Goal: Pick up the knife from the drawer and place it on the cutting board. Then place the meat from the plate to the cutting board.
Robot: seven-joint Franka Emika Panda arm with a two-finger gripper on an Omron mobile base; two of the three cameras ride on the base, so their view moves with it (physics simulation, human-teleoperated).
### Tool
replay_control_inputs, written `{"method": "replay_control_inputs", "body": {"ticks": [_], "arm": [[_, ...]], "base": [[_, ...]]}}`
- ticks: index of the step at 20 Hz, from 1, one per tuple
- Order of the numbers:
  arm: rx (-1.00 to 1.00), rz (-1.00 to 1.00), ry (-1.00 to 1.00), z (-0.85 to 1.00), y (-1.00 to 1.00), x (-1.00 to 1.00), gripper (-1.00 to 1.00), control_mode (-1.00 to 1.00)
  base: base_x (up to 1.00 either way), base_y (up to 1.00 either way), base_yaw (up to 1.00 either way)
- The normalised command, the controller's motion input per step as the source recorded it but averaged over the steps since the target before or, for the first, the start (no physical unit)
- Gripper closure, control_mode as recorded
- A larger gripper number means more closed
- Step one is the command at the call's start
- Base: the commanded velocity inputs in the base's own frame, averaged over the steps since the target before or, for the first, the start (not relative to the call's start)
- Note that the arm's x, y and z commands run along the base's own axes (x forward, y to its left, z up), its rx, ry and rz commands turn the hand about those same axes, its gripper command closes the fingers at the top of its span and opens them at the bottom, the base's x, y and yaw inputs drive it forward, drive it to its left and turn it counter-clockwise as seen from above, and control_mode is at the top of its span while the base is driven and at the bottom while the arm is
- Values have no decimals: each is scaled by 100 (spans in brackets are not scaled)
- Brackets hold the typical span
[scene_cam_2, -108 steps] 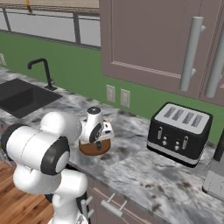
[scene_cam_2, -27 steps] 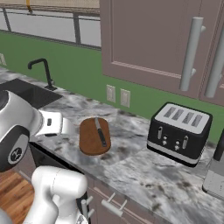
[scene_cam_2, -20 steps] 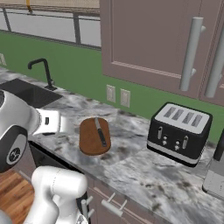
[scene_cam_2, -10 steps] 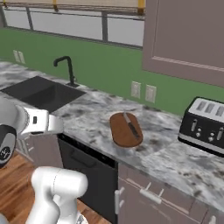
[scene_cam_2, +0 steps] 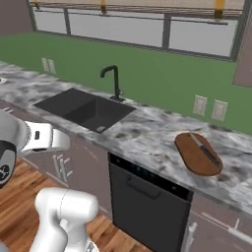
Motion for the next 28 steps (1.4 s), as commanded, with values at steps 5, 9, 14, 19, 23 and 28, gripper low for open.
{"method": "replay_control_inputs", "body": {"ticks": [5,9,14,19,23,28], "arm": [[0,0,0,0,0,0,-100,100],[0,0,0,0,0,0,-100,100],[0,0,0,0,0,0,-100,100],[0,0,0,0,0,0,-100,100],[0,0,0,0,0,0,-100,100],[0,0,0,0,0,0,-100,100]], "base": [[27,100,0],[47,100,0],[65,100,0],[78,100,0],[100,78,0],[100,47,-7]]}}
